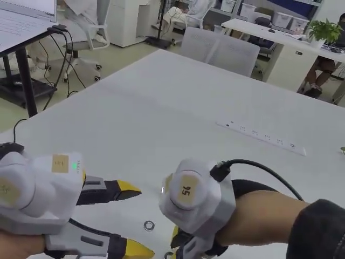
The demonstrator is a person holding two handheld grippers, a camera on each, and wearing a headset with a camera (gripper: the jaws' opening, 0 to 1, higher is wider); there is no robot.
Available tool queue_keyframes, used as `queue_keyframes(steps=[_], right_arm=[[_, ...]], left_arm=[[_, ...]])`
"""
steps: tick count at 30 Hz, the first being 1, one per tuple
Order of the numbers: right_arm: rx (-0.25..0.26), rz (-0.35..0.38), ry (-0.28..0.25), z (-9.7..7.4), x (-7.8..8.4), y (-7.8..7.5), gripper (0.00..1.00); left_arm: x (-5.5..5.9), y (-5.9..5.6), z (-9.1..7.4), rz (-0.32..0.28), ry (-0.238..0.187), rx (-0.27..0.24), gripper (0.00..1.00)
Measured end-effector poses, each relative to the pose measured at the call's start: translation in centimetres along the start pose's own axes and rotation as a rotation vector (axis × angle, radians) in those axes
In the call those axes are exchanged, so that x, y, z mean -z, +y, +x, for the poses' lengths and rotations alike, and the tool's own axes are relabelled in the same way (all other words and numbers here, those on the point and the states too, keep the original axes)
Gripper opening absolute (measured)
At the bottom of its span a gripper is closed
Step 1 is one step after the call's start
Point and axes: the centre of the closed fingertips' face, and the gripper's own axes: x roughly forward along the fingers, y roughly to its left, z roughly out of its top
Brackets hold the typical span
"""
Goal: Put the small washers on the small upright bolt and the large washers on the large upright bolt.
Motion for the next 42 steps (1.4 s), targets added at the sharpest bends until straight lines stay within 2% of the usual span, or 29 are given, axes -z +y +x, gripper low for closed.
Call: queue_keyframes(steps=[3, 4, 6, 8, 15, 26, 27, 29, 36, 42], right_arm=[[-0.006, -0.007, 0.015, 0.3, 0.2, 0.2, 0.2], [0.015, -0.034, 0.013, 0.2, 0.1, -0.1, 0.19], [0.013, -0.016, 0.019, 0.2, 0.2, 0.0, 0.19], [0.031, -0.033, 0.02, 0.2, 0.2, -0.2, 0.16], [0.042, -0.028, 0.036, 0.2, 0.1, 0.0, 0.17], [0.074, -0.04, 0.029, 0.1, 0.1, 0.1, 0.15], [0.067, -0.033, 0.022, 0.0, 0.2, 0.0, 0.15], [0.033, 0.036, -0.024, 0.1, 0.1, -0.1, 0.14], [0.037, 0.036, -0.039, 0.1, 0.3, -0.4, 0.13], [0.047, 0.053, -0.022, -0.3, 1.5, -1.1, 0.13]], left_arm=[[-0.1, 0.0, -0.1, 0.0, -0.004, -0.002, 0.61], [-0.1, 0.1, -0.1, 0.0, -0.005, -0.003, 0.61], [-0.1, 0.1, -0.1, -0.001, -0.008, -0.005, 0.61], [-0.1, 0.1, -0.1, 0.0, -0.008, -0.005, 0.61], [-0.2, 0.1, -0.2, 0.002, -0.008, -0.009, 0.6], [-0.4, 0.2, -0.5, 0.003, -0.008, -0.017, 0.6], [-0.4, 0.2, -0.5, 0.003, -0.008, -0.018, 0.6], [-0.4, 0.2, -0.5, 0.003, -0.007, -0.018, 0.6], [-0.3, 0.2, -0.4, 0.003, -0.003, -0.018, 0.6], [-0.3, 0.2, -0.4, 0.001, 0.0, -0.015, 0.6]])
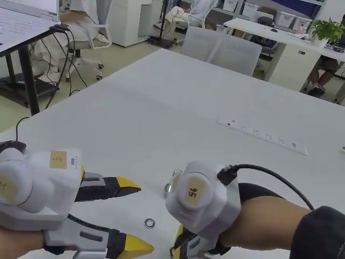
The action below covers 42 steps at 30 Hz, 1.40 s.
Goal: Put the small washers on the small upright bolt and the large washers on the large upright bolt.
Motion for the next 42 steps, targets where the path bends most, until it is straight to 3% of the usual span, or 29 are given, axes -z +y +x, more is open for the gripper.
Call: queue_keyframes(steps=[13, 31, 42], right_arm=[[0.046, 0.109, 0.028, -2.0, 5.2, -1.5, 0.13], [0.121, 0.23, 0.052, -5.5, 10.7, -3.5, 0.13], [0.198, 0.257, 0.054, -9.0, 12.3, -5.6, 0.13]], left_arm=[[0.3, -0.3, 0.3, 0.001, 0.012, 0.014, 0.59], [0.5, -0.6, 0.3, 0.002, 0.026, 0.02, 0.59], [0.6, -0.8, 0.4, 0.003, 0.028, 0.023, 0.59]])
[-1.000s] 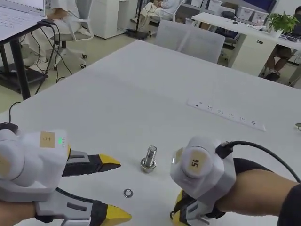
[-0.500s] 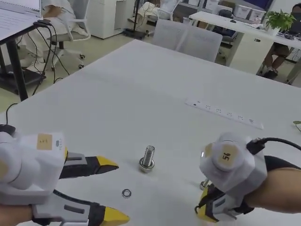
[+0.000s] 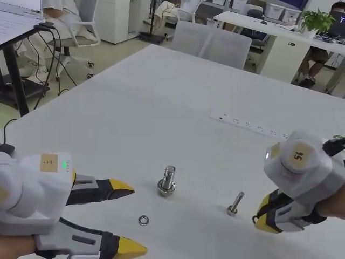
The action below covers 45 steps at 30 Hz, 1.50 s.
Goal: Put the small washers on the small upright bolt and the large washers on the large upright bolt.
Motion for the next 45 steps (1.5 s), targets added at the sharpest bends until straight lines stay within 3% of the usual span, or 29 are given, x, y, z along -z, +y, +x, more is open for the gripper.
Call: queue_keyframes(steps=[7, 15, 28, 45], right_arm=[[0.048, -0.016, -0.061, -1.8, -2.4, -1.7, 0.13], [0.045, -0.059, -0.063, -1.1, -4.2, -2.1, 0.13], [0.02, -0.073, -0.03, 0.1, -3.7, -2.3, 0.13], [0.0, -0.076, -0.024, 1.1, -3.5, -2.2, 0.13]], left_arm=[[0.1, 0.0, 0.0, -0.003, 0.002, -0.001, 0.59], [0.2, 0.4, -0.1, -0.006, 0.002, -0.011, 0.59], [0.4, 0.5, 0.0, -0.011, 0.007, -0.014, 0.59], [0.6, 0.4, 0.2, -0.016, 0.009, -0.019, 0.58]])
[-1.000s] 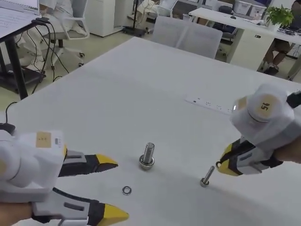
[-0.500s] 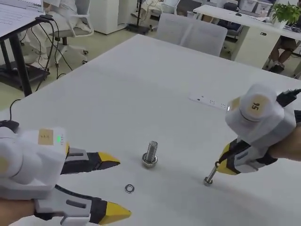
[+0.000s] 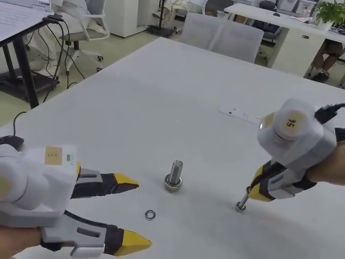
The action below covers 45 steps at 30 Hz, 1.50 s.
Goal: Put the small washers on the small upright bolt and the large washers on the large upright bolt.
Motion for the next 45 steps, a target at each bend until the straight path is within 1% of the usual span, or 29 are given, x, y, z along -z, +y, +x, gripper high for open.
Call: queue_keyframes(steps=[6, 17, 24, 31, 37, 45], right_arm=[[-0.009, 0.0, 0.009, 0.8, 0.1, -0.1, 0.13], [-0.044, 0.008, 0.027, 3.0, 0.7, -0.1, 0.13], [-0.061, 0.015, 0.033, 4.1, 0.9, 0.1, 0.14], [-0.07, 0.02, 0.033, 4.5, 1.1, 0.1, 0.14], [-0.068, 0.023, 0.027, 4.5, 1.0, 0.2, 0.14], [-0.061, 0.026, 0.029, 4.3, 1.4, 0.3, 0.18]], left_arm=[[0.1, 0.0, -0.1, -0.003, 0.002, 0.0, 0.58], [0.2, 0.0, -0.1, -0.007, 0.006, 0.0, 0.58], [0.3, 0.0, -0.1, -0.01, 0.009, 0.0, 0.58], [0.3, 0.1, -0.2, -0.011, 0.01, -0.003, 0.57], [0.3, 0.1, -0.2, -0.012, 0.009, -0.005, 0.57], [0.4, 0.1, -0.1, -0.011, 0.011, -0.004, 0.57]])
